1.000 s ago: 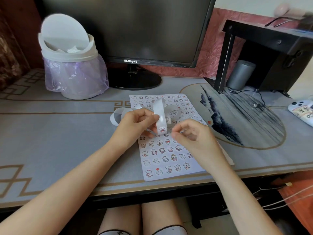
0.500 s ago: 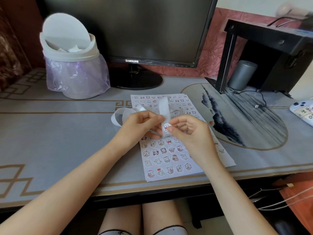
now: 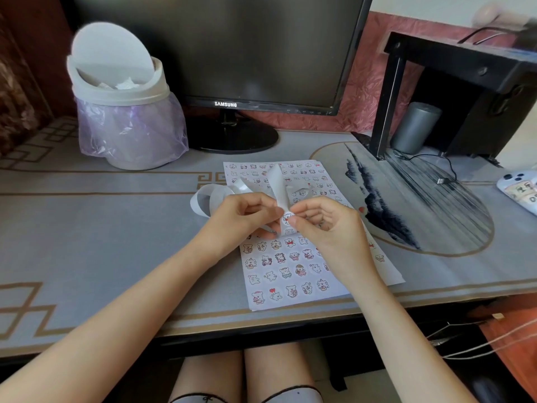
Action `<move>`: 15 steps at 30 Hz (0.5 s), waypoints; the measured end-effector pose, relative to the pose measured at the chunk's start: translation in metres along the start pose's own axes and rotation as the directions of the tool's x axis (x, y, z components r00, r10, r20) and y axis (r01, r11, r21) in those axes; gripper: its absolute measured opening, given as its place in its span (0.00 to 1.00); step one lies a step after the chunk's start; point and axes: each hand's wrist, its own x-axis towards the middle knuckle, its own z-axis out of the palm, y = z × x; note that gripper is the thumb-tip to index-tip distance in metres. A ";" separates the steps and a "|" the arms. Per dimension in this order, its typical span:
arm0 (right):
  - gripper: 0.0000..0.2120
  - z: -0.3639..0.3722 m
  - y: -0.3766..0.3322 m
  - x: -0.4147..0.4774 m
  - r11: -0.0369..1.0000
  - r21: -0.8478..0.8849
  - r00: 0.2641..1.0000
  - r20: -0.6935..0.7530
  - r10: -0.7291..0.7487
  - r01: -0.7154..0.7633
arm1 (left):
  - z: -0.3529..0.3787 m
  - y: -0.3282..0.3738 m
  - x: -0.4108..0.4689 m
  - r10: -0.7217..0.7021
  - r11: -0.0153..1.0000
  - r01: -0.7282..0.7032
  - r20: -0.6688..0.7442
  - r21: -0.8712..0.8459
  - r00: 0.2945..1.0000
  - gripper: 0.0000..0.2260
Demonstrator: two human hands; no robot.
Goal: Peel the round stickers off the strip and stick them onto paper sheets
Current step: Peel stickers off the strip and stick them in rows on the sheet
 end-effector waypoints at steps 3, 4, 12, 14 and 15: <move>0.08 0.000 0.000 0.000 1.000 -0.006 1.000 -0.002 -0.001 0.001 | 0.001 0.001 0.000 -0.001 1.000 0.001 0.002 0.007 1.000 0.07; 0.08 0.000 0.001 0.001 1.000 -0.010 1.000 -0.005 -0.004 0.004 | 0.001 0.001 0.000 -0.004 1.000 0.004 -0.001 0.007 1.000 0.07; 0.07 0.000 0.003 -0.001 0.997 -0.079 1.000 0.007 -0.015 0.016 | 0.001 0.000 0.000 -0.017 1.000 0.017 -0.013 -0.011 1.000 0.06; 0.06 0.000 0.002 -0.003 0.990 -0.138 0.999 0.019 -0.029 0.031 | 0.001 0.000 0.000 -0.026 1.000 0.026 -0.021 0.003 0.999 0.06; 0.06 -0.001 0.002 -0.004 0.986 -0.157 0.999 0.025 -0.044 0.047 | 0.001 0.000 0.000 -0.029 1.000 0.029 -0.024 0.011 0.999 0.06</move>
